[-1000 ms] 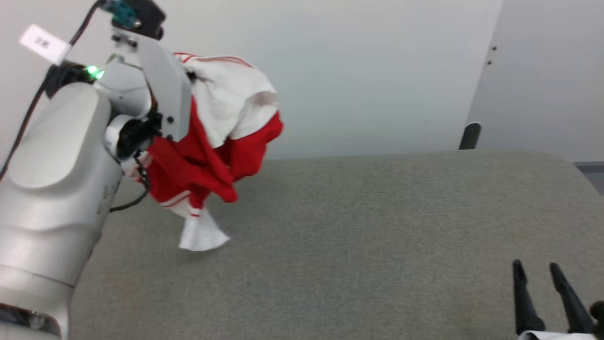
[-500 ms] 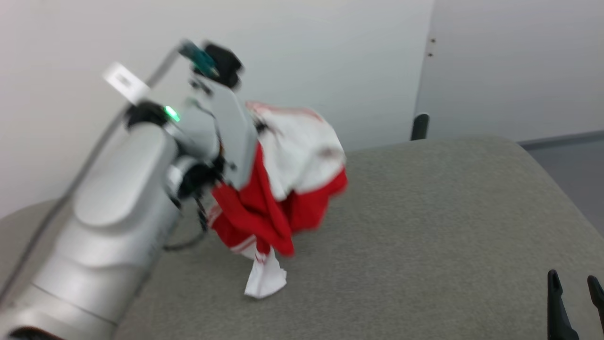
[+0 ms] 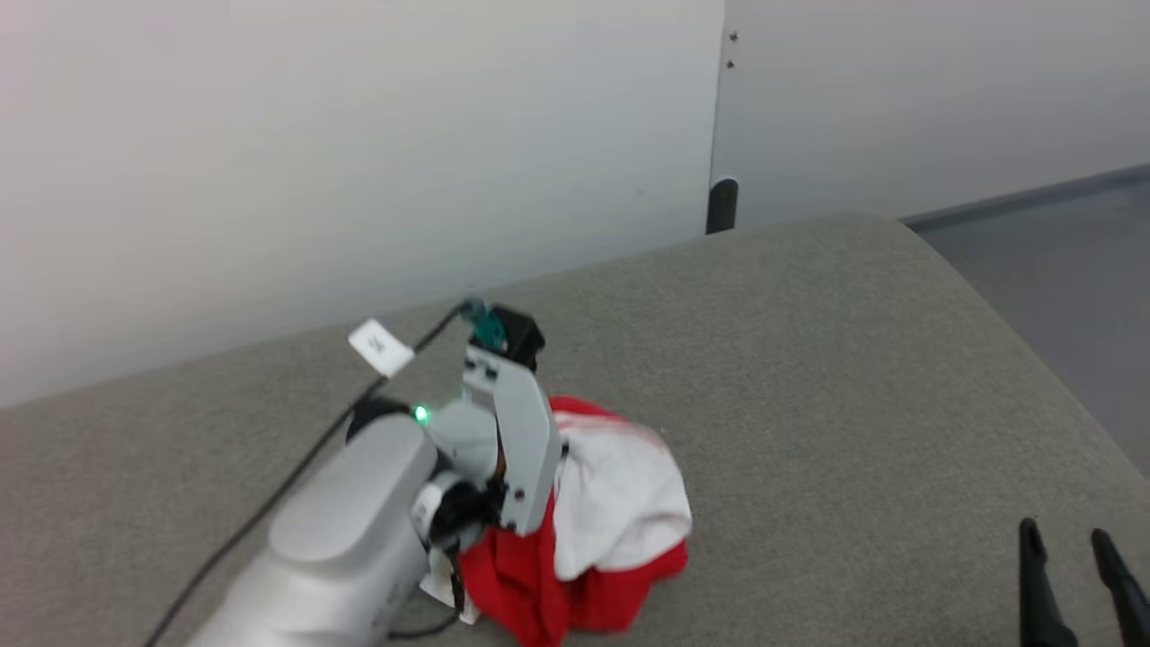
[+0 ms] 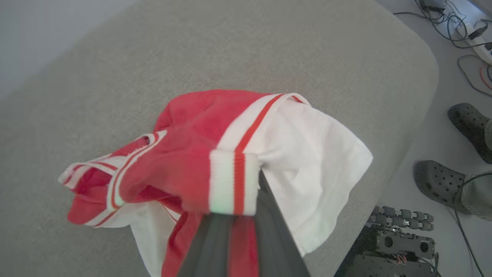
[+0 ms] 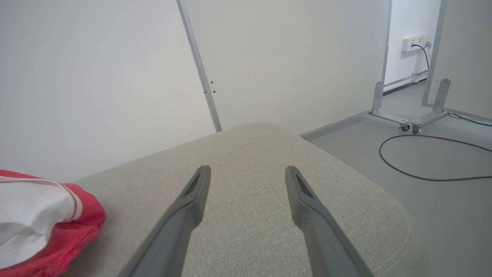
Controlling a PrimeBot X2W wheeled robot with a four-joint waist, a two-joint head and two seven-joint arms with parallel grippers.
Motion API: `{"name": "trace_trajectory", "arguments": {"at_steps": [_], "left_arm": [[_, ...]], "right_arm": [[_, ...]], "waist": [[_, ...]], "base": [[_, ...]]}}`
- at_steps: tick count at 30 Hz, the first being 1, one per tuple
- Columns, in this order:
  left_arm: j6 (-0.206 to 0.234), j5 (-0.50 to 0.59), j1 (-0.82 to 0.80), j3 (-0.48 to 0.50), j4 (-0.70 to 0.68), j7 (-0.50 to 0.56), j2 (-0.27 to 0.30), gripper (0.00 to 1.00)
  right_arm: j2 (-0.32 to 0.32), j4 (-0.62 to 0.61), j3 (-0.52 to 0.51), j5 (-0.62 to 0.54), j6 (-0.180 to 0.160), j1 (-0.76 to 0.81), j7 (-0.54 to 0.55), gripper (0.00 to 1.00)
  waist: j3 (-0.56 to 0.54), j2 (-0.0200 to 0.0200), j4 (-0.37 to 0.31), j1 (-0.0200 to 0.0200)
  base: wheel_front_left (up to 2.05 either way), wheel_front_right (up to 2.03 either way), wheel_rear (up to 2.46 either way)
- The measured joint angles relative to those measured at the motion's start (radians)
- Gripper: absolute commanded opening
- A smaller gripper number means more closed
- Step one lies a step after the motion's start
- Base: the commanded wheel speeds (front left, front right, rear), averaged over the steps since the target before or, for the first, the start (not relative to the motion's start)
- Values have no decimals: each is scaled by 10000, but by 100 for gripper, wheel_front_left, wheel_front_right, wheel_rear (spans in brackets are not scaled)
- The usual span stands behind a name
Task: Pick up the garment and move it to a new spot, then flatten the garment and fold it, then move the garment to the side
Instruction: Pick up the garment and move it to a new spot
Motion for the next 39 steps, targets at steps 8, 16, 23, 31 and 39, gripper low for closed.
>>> {"name": "trace_trajectory", "arguments": {"at_steps": [8, 16, 23, 31, 39], "left_arm": [[-111, -25, 266, -316, 1266, -458, -552, 49], [-251, -284, -108, -677, 1444, -314, -654, 100], [-284, -359, -352, -884, 736, -857, -263, 100], [-295, -332, -282, -828, -58, -2606, 401, 100], [-295, -253, 387, -391, -508, -4936, 1041, 100]], "right_arm": [[2, 426, 324, 23, 0, -315, -151, 100], [2, 625, 431, -107, 0, -419, -238, 100], [0, 552, 579, -194, 0, -422, -215, 100], [2, 449, 811, -426, 0, -430, -178, 100], [2, 554, 1009, -815, 0, -379, -337, 100]], "waist": [[202, 0, -202, 0], [12, 0, 96, 0], [-259, 0, 630, 0], [-572, 0, 1386, 1], [-821, 0, 2153, 0]], "base": [[0, 0, 0], [0, 0, 0], [0, 0, 0], [0, 0, 0], [0, 0, 0]]}}
